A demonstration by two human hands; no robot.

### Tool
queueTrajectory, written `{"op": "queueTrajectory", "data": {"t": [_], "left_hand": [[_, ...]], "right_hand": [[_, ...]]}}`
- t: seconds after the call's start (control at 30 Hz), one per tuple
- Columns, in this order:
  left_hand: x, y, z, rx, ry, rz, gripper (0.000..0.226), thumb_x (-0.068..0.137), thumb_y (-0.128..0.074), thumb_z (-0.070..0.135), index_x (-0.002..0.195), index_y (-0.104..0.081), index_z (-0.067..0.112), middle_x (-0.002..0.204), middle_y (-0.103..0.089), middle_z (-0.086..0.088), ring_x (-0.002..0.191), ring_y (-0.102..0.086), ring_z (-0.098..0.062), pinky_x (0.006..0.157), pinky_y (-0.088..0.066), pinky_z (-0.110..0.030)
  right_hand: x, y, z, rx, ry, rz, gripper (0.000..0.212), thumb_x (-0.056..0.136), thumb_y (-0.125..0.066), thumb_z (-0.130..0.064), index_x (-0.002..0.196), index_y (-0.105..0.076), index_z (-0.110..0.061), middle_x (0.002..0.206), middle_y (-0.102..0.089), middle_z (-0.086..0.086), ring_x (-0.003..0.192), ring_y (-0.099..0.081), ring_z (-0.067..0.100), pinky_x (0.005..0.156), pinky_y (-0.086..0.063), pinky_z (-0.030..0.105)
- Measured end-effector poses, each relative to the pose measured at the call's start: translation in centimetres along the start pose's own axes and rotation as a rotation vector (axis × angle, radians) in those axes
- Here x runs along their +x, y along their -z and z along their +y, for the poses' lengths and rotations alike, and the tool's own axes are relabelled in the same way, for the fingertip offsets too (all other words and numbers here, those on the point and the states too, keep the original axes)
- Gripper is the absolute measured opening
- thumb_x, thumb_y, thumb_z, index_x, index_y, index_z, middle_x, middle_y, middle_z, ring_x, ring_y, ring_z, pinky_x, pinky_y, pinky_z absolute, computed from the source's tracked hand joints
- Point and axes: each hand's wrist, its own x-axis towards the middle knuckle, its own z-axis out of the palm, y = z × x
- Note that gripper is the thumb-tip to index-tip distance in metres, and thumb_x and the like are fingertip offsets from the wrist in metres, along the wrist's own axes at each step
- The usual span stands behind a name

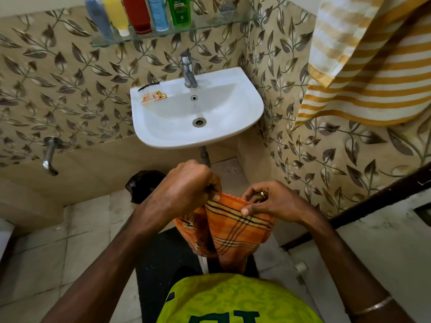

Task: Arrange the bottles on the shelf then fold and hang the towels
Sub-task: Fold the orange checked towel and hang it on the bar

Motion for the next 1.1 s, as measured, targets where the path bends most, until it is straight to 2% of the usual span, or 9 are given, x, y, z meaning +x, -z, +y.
{"op": "queueTrajectory", "data": {"t": [0.17,0.33,0.43,0.53,0.67,0.77,0.87,0.97,1.1], "left_hand": [[-0.4,0.4,-0.7,-0.029,0.064,0.031,0.013,0.089,-0.072,0.027,0.101,-0.076,0.027,0.099,-0.073,0.012,0.092,-0.067,-0.006,0.082,-0.059,-0.034],[-0.5,0.4,-1.1,-0.018,0.118,0.056,0.010,0.089,-0.072,0.025,0.097,-0.075,0.028,0.095,-0.072,0.012,0.092,-0.067,-0.008,0.082,-0.059,-0.037],[-0.3,0.1,-0.6,0.026,0.108,-0.014,0.041,0.089,-0.071,0.023,0.128,-0.063,0.028,0.129,-0.066,0.007,0.120,-0.062,-0.016,0.096,-0.054,-0.038],[-0.1,-0.5,0.7,-0.009,-0.067,-0.093,0.068,0.086,-0.073,0.017,0.147,-0.044,0.029,0.153,-0.045,0.007,0.138,-0.046,-0.017,0.109,-0.044,-0.037],[0.5,-1.6,0.8,-0.065,-0.159,-0.093,0.040,0.090,-0.070,0.017,0.128,-0.063,0.025,0.116,-0.071,0.004,0.105,-0.067,-0.011,0.086,-0.056,-0.030],[0.6,-1.9,0.7,-0.057,-0.137,-0.004,0.016,0.088,-0.074,0.024,0.104,-0.074,0.025,0.096,-0.073,0.007,0.089,-0.067,-0.007,0.077,-0.058,-0.034],[0.5,-2.1,1.3,-0.059,-0.160,0.037,0.010,0.088,-0.073,0.026,0.097,-0.076,0.023,0.093,-0.072,0.007,0.087,-0.066,-0.007,0.076,-0.057,-0.035],[0.2,-1.6,1.4,-0.083,-0.151,0.064,0.010,0.087,-0.075,0.025,0.096,-0.077,0.022,0.095,-0.072,0.008,0.088,-0.067,-0.006,0.076,-0.058,-0.033],[-0.2,-0.7,0.8,-0.108,-0.129,0.055,0.012,0.086,-0.075,0.025,0.097,-0.077,0.023,0.098,-0.071,0.009,0.093,-0.066,-0.007,0.078,-0.057,-0.029]], "right_hand": [[0.0,-0.5,-0.4,0.050,0.081,0.135,0.014,0.075,-0.085,-0.025,0.083,-0.073,-0.023,0.082,-0.077,-0.005,0.075,-0.074,0.007,0.069,-0.060,0.026],[-0.1,-1.1,-0.7,0.057,0.147,0.159,0.012,0.077,-0.084,-0.023,0.084,-0.076,-0.018,0.081,-0.078,-0.004,0.074,-0.075,0.008,0.066,-0.061,0.025],[-0.1,-1.6,-0.8,0.046,0.162,0.160,0.011,0.078,-0.084,-0.023,0.084,-0.076,-0.019,0.082,-0.078,-0.004,0.075,-0.075,0.008,0.067,-0.061,0.026],[0.0,-2.0,-1.0,0.042,0.171,0.145,0.010,0.078,-0.084,-0.020,0.085,-0.076,-0.021,0.083,-0.077,-0.002,0.077,-0.075,0.008,0.069,-0.061,0.027],[-0.2,-2.0,-1.3,0.040,0.207,0.130,0.010,0.078,-0.084,-0.019,0.083,-0.076,-0.023,0.083,-0.077,-0.003,0.078,-0.074,0.007,0.068,-0.060,0.022],[-0.5,-1.6,-1.1,0.080,0.192,0.123,0.011,0.077,-0.085,-0.020,0.084,-0.077,-0.020,0.082,-0.077,-0.003,0.075,-0.073,0.007,0.065,-0.057,0.018],[-0.6,-1.3,-0.8,0.075,0.158,0.052,0.016,0.077,-0.085,-0.023,0.089,-0.076,-0.018,0.083,-0.077,-0.003,0.077,-0.071,0.006,0.066,-0.054,0.019],[-0.5,-0.8,-0.1,0.046,0.089,-0.028,0.024,0.077,-0.083,-0.031,0.097,-0.076,-0.020,0.095,-0.078,0.001,0.089,-0.074,0.015,0.077,-0.060,0.032],[-0.5,0.0,1.0,0.088,0.021,-0.098,0.021,0.080,-0.081,-0.026,0.099,-0.075,-0.022,0.102,-0.078,0.005,0.094,-0.075,0.020,0.085,-0.061,0.041]]}}
